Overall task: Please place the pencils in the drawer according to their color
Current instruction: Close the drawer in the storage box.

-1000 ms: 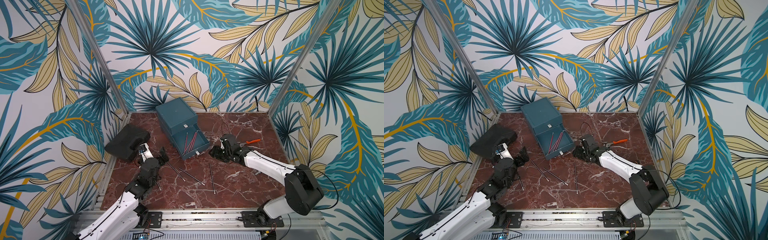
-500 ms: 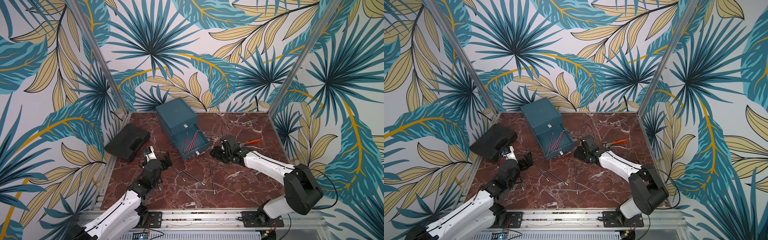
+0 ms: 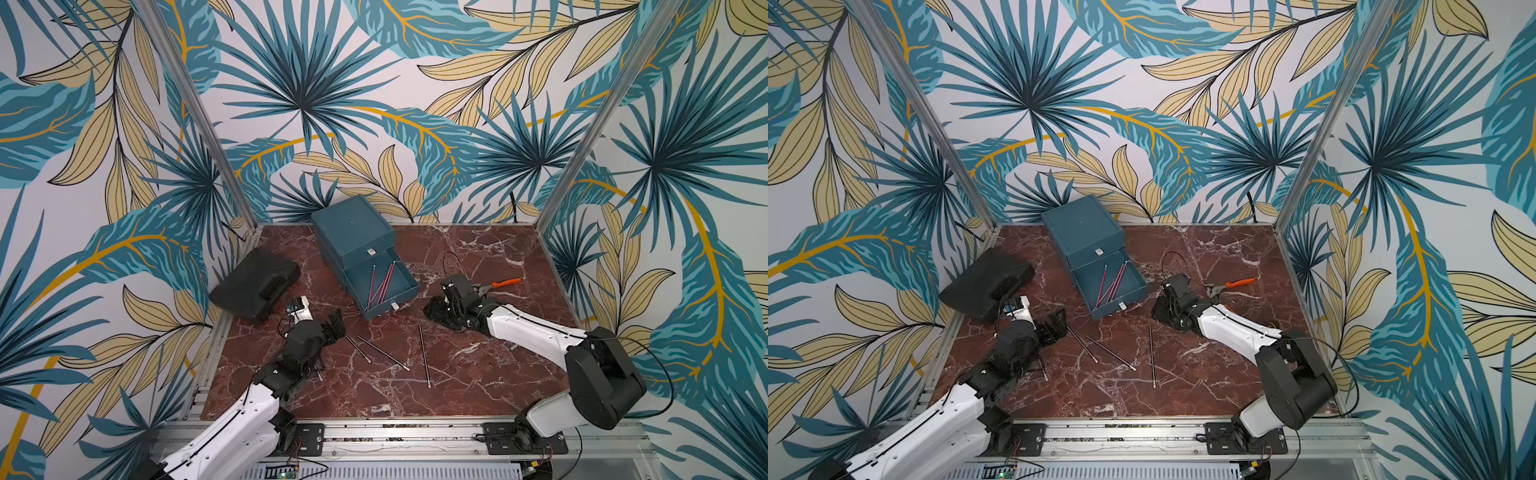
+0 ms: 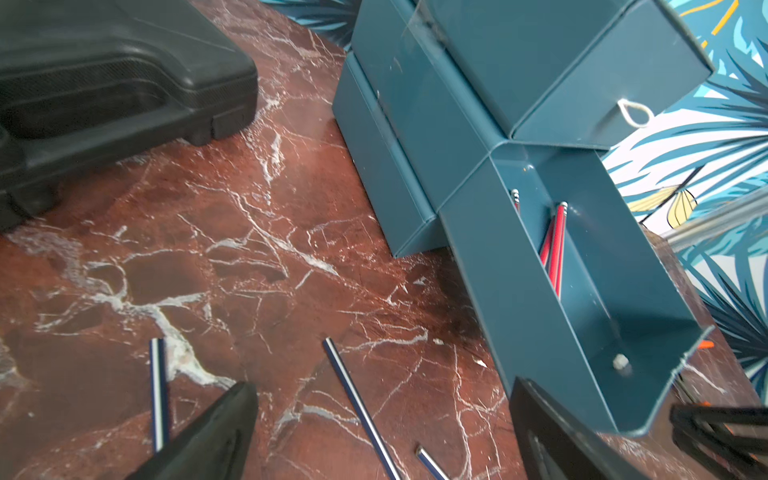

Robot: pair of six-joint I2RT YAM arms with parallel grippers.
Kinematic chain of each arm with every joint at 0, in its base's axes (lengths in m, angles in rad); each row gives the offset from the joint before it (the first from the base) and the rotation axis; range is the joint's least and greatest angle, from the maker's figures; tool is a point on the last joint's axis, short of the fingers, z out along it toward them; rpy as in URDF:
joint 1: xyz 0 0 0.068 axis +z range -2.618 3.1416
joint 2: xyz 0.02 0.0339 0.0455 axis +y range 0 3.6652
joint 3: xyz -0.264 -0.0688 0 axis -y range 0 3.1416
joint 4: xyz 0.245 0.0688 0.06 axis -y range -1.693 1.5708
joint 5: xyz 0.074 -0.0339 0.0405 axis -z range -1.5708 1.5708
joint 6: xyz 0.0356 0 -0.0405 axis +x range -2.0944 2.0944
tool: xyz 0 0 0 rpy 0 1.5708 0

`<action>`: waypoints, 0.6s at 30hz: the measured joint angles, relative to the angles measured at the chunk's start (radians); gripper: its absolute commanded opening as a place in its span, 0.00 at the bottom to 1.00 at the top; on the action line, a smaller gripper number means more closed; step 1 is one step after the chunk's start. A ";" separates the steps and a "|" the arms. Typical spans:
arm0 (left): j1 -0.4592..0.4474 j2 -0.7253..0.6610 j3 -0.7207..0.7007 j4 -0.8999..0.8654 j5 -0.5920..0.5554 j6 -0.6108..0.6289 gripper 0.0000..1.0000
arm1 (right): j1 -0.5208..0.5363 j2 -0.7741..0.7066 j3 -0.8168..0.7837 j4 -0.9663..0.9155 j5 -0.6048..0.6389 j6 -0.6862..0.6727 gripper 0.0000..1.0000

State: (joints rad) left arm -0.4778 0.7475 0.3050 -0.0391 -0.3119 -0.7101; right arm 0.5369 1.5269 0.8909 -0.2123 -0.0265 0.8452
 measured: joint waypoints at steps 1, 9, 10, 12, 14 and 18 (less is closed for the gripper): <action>0.000 -0.001 -0.002 0.000 0.012 -0.001 1.00 | 0.000 0.005 0.006 0.006 0.000 0.000 0.54; 0.000 0.048 -0.017 0.030 0.114 -0.006 1.00 | 0.002 0.060 0.092 0.035 0.017 0.005 0.53; 0.000 0.055 -0.017 0.037 0.122 -0.009 1.00 | 0.002 0.066 0.103 0.036 0.019 0.005 0.53; 0.000 0.071 -0.017 0.052 0.138 -0.011 1.00 | 0.002 0.077 0.127 0.037 0.020 0.008 0.53; 0.000 0.077 -0.017 0.057 0.145 -0.011 1.00 | 0.002 0.091 0.148 0.037 0.021 0.011 0.53; 0.000 0.078 -0.017 0.057 0.148 -0.003 1.00 | 0.003 0.130 0.183 0.036 0.023 0.017 0.53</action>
State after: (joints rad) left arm -0.4778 0.8253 0.2882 0.0177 -0.1635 -0.7136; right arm 0.5404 1.6566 1.0744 -0.1761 -0.0040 0.8619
